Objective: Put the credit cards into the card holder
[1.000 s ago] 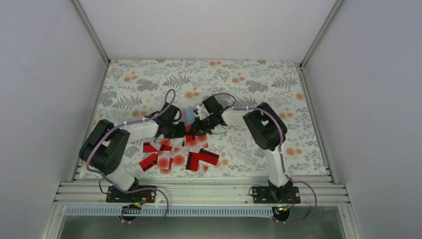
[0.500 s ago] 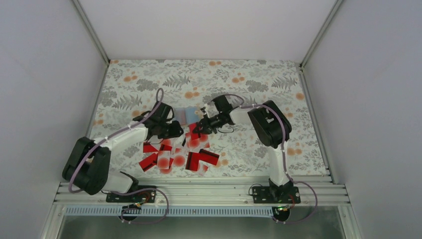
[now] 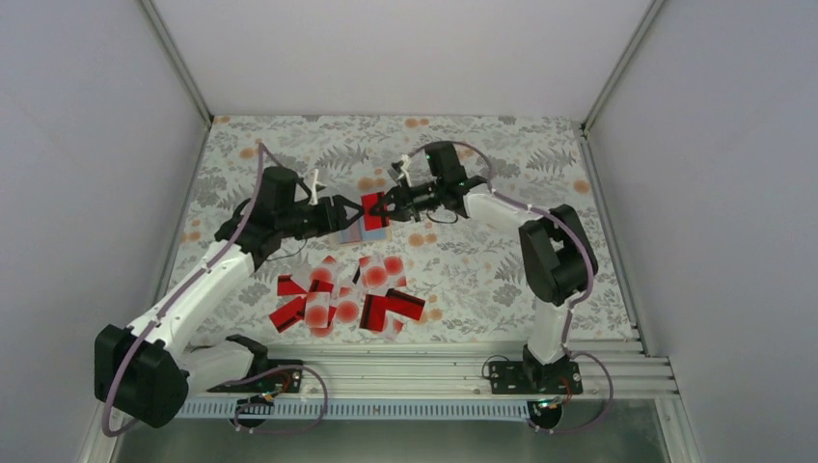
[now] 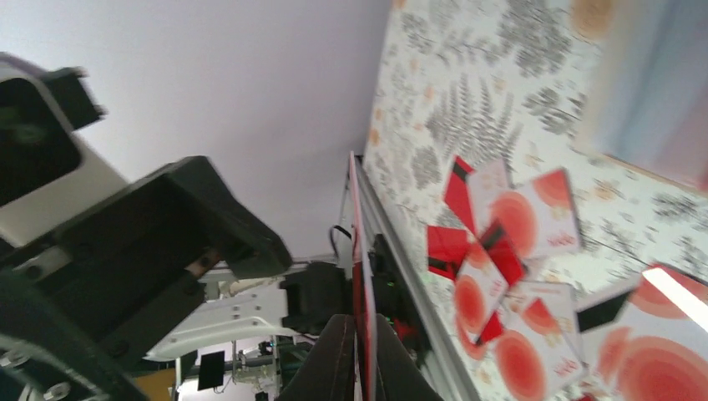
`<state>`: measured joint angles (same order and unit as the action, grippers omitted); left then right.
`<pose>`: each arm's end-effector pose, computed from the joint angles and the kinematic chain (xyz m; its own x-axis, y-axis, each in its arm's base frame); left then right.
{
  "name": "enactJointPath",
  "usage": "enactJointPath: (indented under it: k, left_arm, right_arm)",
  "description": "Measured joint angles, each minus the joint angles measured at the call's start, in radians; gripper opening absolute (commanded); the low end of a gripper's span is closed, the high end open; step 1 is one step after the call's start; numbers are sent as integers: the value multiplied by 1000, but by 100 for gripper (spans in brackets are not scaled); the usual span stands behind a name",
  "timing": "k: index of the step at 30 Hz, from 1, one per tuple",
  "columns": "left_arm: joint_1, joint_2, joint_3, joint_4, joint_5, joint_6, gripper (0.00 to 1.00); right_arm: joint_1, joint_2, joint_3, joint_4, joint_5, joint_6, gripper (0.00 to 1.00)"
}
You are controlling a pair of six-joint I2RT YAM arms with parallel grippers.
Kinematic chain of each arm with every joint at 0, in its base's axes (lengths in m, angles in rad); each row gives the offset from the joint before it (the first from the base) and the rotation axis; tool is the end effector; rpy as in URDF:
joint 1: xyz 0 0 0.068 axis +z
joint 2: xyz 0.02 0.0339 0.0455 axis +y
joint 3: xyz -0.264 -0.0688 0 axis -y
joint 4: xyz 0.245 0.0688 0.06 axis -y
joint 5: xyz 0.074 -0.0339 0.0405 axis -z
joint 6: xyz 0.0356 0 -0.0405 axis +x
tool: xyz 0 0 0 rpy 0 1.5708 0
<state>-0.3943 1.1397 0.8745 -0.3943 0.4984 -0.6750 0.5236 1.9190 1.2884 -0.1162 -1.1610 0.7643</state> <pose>0.2197 -0.1098 0.2825 -0.8705 -0.2323 -0.4340 0.1822 0.6669 -0.7225 0.3371 0.2323 0.2058 -0.9659 -0.2393 -0.0986 -0.1575 0.2412 0.9576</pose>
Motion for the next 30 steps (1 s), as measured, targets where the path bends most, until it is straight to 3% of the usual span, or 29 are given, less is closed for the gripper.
enactJointPath:
  k: [8, 15, 30]
  left_arm:
    - [82, -19, -10, 202, 190, -140, 59]
    - [96, 16, -20, 364, 315, -227, 48]
    - [96, 89, -6, 468, 378, -291, 32]
  right_arm:
    - [-19, -71, 109, -7, -36, 95, 4]
    - [-23, -74, 174, -17, -56, 144, 4]
    - [-23, -89, 203, -8, -63, 214, 4]
